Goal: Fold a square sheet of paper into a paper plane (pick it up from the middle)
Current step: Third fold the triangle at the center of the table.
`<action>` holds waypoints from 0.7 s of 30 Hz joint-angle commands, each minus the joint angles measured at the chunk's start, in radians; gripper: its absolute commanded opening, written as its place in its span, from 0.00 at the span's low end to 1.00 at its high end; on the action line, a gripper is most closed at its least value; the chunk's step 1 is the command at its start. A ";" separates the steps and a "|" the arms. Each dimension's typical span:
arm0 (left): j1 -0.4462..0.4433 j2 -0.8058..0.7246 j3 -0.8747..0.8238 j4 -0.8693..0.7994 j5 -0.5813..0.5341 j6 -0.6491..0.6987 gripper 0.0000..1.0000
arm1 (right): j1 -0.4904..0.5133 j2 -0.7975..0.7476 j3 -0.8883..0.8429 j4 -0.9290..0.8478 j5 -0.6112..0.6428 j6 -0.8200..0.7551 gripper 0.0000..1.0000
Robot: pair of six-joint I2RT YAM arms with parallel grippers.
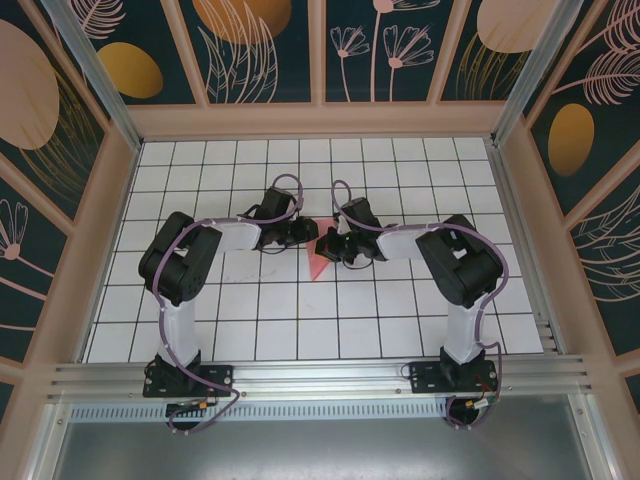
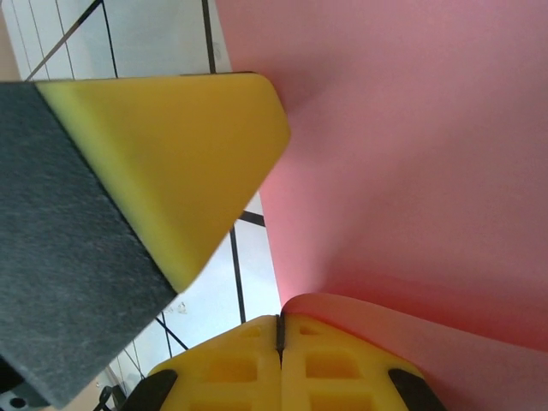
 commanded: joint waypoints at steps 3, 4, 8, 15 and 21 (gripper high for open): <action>0.000 0.034 -0.025 -0.026 0.004 0.004 0.32 | 0.007 0.025 0.032 -0.004 0.001 -0.035 0.00; -0.001 0.035 -0.025 -0.025 0.004 0.005 0.32 | 0.007 0.027 0.034 -0.006 0.001 -0.037 0.00; 0.000 0.035 -0.025 -0.024 0.006 0.003 0.33 | 0.008 0.031 0.037 -0.019 0.004 -0.043 0.00; -0.001 0.035 -0.027 -0.021 0.011 0.004 0.33 | 0.007 0.027 0.037 -0.057 0.013 -0.061 0.00; -0.001 0.037 -0.028 -0.014 0.016 0.001 0.33 | 0.006 0.023 0.034 -0.059 0.021 -0.064 0.00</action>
